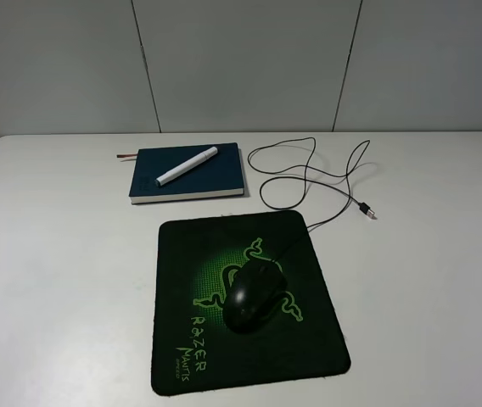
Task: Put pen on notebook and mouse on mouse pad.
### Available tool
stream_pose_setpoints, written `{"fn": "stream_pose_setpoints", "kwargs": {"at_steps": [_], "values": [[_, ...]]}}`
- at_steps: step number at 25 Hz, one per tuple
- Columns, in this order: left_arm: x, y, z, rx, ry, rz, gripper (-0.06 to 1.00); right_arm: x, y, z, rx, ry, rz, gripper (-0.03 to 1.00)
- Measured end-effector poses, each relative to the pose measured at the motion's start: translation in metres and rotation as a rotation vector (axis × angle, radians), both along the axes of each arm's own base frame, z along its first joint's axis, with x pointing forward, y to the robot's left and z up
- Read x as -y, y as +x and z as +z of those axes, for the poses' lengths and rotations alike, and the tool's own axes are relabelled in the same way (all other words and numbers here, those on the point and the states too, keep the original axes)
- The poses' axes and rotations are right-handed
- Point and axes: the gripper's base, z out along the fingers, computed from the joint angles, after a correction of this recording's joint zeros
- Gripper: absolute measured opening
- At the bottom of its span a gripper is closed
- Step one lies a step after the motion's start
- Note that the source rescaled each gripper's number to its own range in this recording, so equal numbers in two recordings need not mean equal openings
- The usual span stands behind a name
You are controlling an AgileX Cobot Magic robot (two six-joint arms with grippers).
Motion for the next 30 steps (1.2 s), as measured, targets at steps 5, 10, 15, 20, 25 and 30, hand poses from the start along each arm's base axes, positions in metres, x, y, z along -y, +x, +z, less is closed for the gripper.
{"fn": "stream_pose_setpoints", "kwargs": {"at_steps": [5, 10, 15, 20, 25, 30], "values": [[0.0, 0.0, 0.0, 0.0, 0.0, 0.0, 1.0, 0.008, -0.003, -0.019, 0.002, -0.03, -0.047, 1.0], [0.0, 0.0, 0.0, 0.0, 0.0, 0.0, 1.0, 0.016, -0.002, -0.047, -0.024, 0.0, -0.252, 1.0], [0.0, 0.0, 0.0, 0.0, 0.0, 0.0, 1.0, 0.024, -0.012, -0.061, 0.024, 0.055, -0.403, 1.0], [0.0, 0.0, 0.0, 0.0, 0.0, 0.0, 1.0, 0.031, -0.031, -0.071, 0.133, 0.085, -0.545, 1.0], [0.0, 0.0, 0.0, 0.0, 0.0, 0.0, 1.0, 0.033, -0.048, -0.073, 0.311, 0.142, -0.65, 1.0], [0.0, 0.0, 0.0, 0.0, 0.0, 0.0, 1.0, 0.032, -0.049, -0.075, 0.321, 0.143, -0.682, 1.0]]}}
